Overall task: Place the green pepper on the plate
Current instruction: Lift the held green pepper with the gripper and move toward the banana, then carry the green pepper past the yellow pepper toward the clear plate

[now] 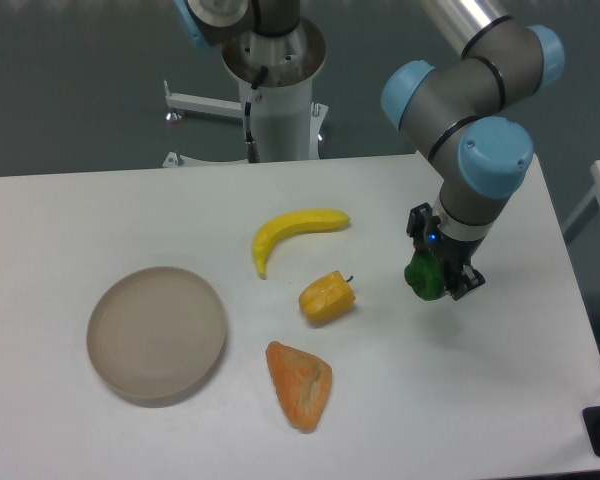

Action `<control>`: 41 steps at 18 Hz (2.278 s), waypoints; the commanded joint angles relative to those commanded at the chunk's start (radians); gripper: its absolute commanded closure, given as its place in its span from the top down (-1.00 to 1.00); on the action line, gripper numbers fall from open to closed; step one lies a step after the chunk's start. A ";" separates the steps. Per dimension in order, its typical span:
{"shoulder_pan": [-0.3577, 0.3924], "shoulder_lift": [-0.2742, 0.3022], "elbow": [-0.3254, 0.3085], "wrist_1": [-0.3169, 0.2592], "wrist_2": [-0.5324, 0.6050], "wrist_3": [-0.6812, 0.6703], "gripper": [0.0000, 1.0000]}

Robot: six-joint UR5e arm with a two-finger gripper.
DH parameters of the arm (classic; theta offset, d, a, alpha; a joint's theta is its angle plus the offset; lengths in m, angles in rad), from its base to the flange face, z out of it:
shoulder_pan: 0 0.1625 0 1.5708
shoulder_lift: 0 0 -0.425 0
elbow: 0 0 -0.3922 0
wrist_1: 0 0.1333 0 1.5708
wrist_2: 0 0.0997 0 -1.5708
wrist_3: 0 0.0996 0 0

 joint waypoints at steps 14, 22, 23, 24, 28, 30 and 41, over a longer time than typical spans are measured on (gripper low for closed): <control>-0.112 0.075 -0.067 0.000 -0.008 -0.136 -0.83; -0.160 0.121 -0.077 0.000 -0.048 -0.199 -0.83; -0.163 0.121 -0.080 0.000 -0.046 -0.199 -0.83; -0.164 0.121 -0.083 0.000 -0.048 -0.204 -0.83; -0.170 0.124 -0.084 -0.002 -0.048 -0.210 -0.83; -0.182 0.133 -0.087 -0.002 -0.046 -0.225 -0.83; -0.418 0.078 -0.101 0.012 -0.049 -0.639 -0.83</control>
